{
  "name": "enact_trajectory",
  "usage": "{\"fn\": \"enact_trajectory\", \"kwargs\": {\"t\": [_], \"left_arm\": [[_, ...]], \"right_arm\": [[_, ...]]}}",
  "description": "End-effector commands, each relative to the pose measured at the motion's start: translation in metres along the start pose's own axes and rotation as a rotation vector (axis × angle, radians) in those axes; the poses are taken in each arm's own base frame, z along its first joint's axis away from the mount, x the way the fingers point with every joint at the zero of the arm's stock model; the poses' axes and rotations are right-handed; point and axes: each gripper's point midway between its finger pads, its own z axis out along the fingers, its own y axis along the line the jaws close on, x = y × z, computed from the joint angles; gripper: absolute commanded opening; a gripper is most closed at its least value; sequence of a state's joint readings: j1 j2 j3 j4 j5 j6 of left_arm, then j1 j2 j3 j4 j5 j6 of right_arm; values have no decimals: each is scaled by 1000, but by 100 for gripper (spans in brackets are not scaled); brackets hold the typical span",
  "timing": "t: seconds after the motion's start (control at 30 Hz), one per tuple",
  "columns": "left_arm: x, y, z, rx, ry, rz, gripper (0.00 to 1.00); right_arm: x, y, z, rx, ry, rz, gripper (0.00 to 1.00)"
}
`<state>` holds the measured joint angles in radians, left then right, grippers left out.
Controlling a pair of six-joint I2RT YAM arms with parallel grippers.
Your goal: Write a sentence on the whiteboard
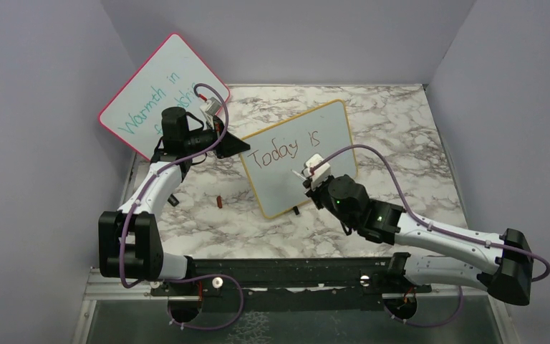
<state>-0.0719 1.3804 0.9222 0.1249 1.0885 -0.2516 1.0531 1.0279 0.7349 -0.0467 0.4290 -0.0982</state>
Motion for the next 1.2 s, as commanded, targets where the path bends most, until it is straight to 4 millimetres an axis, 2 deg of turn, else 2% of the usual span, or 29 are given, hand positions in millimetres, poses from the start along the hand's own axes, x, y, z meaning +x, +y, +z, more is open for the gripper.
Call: {"fn": "enact_trajectory", "kwargs": {"t": [0.0,0.37,0.53,0.8,1.17], "left_arm": [[16,19,2,-74,32,-11,0],[15,19,1,-83,28,-15,0],[15,20,1,-86,28,-16,0],[16,20,2,-83,31,-22,0],[16,21,2,-83,30,-21,0]], "right_arm": [[-6,7,3,46,-45,-31,1],[-13,65,13,-35,-97,-136,1],[-15,83,19,-64,-109,-156,1],[-14,95,29,-84,-106,-172,1],[-16,101,36,-86,-109,-177,0]]}}
